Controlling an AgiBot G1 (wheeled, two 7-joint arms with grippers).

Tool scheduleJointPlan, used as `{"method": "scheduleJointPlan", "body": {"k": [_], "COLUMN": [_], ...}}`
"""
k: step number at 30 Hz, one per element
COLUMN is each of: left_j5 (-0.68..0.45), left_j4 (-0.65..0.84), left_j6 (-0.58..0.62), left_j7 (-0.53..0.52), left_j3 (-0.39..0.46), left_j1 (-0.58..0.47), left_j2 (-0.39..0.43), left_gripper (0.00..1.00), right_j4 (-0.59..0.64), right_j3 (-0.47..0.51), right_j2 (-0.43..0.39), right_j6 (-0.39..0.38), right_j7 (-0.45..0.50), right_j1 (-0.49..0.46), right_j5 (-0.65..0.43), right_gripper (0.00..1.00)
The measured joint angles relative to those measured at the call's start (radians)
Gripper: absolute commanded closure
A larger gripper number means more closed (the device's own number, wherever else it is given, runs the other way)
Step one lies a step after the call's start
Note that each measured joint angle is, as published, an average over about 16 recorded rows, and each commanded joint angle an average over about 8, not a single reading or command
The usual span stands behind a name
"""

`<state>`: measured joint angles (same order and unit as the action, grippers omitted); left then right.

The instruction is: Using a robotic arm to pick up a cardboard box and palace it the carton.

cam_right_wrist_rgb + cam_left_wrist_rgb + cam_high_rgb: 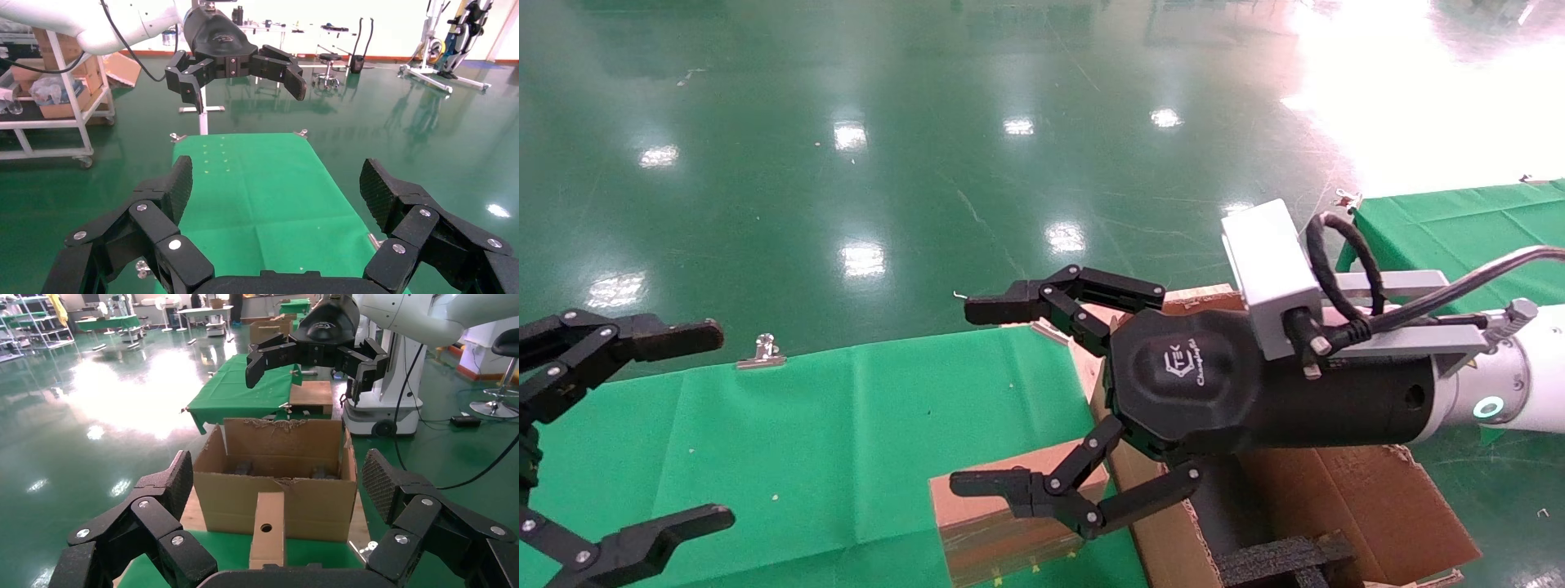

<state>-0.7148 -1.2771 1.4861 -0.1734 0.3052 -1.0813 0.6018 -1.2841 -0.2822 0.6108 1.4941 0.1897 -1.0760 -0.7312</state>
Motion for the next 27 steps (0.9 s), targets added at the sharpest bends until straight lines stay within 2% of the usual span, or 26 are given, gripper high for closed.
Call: {"method": "scheduleJointPlan", "body": {"k": [15, 16, 23, 24, 27], "left_j5": [0.0, 0.0, 0.0, 0.0, 0.0], "left_j4": [0.0, 0.0, 0.0, 0.0, 0.0], "left_j6": [0.0, 0.0, 0.0, 0.0, 0.0], "left_j7": [0.0, 0.0, 0.0, 0.0, 0.0], "left_j3": [0.0, 0.0, 0.0, 0.0, 0.0], "left_j1": [0.0, 0.0, 0.0, 0.0, 0.0], "left_j2": [0.0, 0.0, 0.0, 0.0, 0.0], "left_gripper": [0.0, 0.06, 0.93, 1.0, 1.0], "right_j4": [0.0, 0.0, 0.0, 0.0, 0.0], "right_j3": [0.0, 0.0, 0.0, 0.0, 0.0], "right_j2": [0.0, 0.0, 0.0, 0.0, 0.0], "right_j6": [0.0, 0.0, 0.0, 0.0, 0.0], "right_j7": [0.0, 0.0, 0.0, 0.0, 0.0], "right_j1": [0.0, 0.0, 0.0, 0.0, 0.0], "right_j5": [0.0, 0.0, 0.0, 0.0, -0.001], "right_gripper": [0.0, 0.0, 0.0, 0.0, 0.0]}}
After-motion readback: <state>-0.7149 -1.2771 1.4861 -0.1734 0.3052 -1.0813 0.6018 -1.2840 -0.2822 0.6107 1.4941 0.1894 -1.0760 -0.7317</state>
